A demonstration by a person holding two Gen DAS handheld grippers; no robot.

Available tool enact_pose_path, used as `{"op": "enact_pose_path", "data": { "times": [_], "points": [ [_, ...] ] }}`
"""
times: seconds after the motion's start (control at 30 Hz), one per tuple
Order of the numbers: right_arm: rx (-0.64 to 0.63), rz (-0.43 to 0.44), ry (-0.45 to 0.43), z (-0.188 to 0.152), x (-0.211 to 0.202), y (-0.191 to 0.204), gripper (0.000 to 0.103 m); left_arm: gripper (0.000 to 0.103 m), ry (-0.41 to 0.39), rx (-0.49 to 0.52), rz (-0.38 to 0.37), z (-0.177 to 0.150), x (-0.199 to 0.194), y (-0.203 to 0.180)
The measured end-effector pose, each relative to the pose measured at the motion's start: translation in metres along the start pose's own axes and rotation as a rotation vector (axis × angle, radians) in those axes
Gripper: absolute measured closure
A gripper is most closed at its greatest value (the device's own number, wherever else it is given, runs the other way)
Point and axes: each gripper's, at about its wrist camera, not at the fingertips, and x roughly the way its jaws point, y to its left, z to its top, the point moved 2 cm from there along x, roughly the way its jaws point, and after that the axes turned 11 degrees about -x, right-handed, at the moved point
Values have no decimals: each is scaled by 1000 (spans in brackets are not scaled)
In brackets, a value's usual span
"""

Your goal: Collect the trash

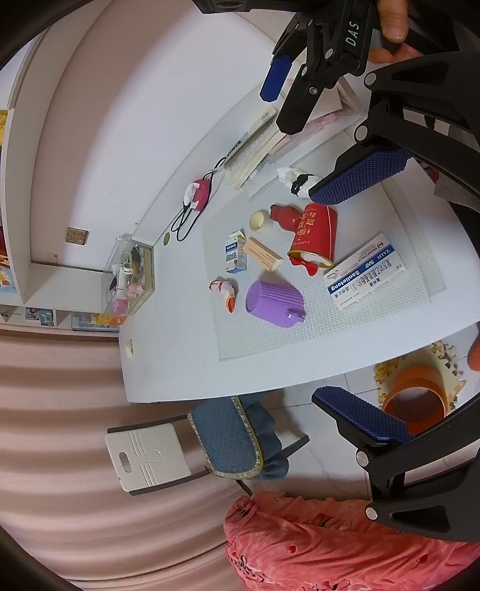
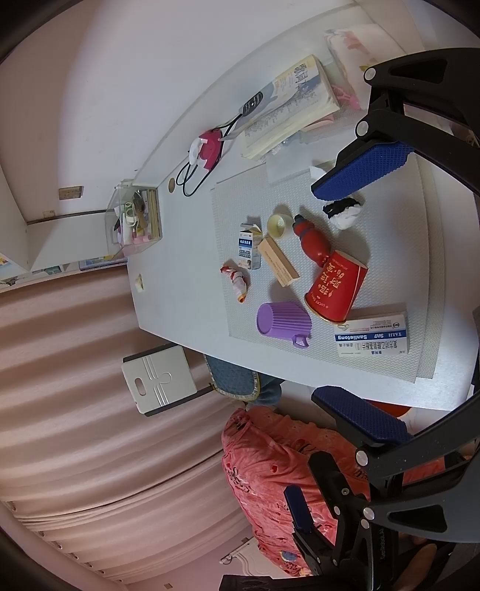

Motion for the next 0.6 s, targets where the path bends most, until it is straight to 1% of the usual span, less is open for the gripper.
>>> {"op": "enact_pose_path", "data": {
  "times": [0.6],
  "points": [
    [2,2,4,1,0,-1,5,6,4,2,2,0,0,0]
  ]
}}
